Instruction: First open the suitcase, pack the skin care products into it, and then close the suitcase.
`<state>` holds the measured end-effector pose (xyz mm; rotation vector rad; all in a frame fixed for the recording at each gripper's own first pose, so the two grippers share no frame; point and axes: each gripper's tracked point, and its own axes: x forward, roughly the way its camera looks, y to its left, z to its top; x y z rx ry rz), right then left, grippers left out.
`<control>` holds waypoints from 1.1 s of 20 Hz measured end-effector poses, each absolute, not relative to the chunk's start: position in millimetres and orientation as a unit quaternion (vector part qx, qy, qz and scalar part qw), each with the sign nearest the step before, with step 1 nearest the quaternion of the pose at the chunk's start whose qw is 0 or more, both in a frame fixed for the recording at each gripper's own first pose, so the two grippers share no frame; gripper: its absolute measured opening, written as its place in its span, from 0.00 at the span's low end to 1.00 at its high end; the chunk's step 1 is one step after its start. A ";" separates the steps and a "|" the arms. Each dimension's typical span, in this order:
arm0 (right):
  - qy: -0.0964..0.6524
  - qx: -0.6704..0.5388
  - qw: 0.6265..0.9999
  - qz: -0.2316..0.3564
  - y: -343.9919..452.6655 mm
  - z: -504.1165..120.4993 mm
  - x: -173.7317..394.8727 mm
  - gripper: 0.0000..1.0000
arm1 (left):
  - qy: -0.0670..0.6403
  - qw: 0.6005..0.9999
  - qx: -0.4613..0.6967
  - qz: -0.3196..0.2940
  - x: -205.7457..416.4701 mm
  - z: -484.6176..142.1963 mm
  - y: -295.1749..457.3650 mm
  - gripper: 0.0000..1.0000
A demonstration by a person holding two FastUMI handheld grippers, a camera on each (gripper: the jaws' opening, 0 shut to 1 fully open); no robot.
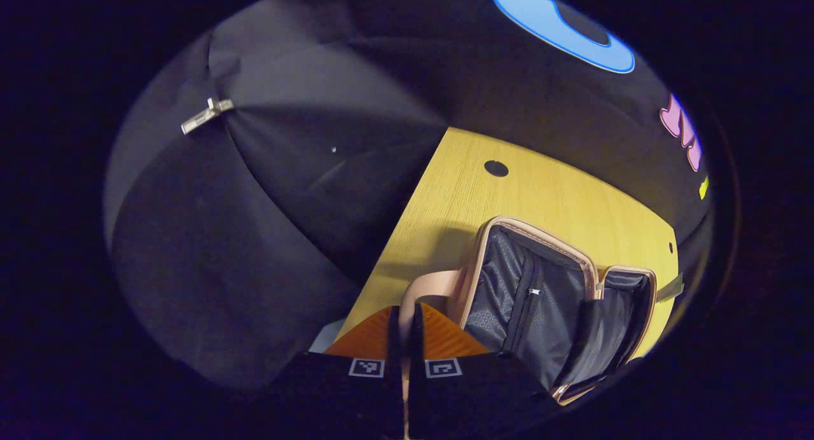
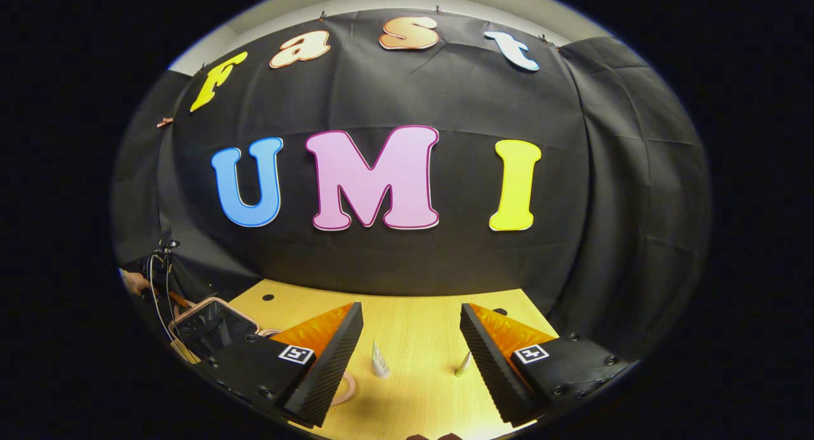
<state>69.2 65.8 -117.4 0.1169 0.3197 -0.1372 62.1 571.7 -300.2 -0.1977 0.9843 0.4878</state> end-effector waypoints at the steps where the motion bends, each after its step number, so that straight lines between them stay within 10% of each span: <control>1: 0.164 0.058 0.982 -0.073 68.5 -120.1 69.5 0.97 | 0.472 0.846 -0.098 0.229 60.8 -311.1 575.1 0.09; 7: 0.175 0.045 0.979 -0.097 67.0 -139.1 65.3 0.97 | 0.395 0.895 -0.023 0.208 79.2 -284.3 576.8 0.34; 9: 0.168 0.032 0.980 -0.104 61.6 -145.6 64.2 0.97 | 0.329 0.926 -0.001 0.185 90.1 -221.9 544.1 0.94; 15: 0.145 0.004 0.984 -0.101 41.5 -154.4 79.7 0.96 | 0.162 0.986 -0.001 0.035 142.6 -108.5 351.6 0.96; 22: 0.142 0.014 0.986 -0.083 7.0 -164.1 96.6 0.96 | 0.179 0.971 -0.046 -0.150 168.0 -126.7 93.1 0.96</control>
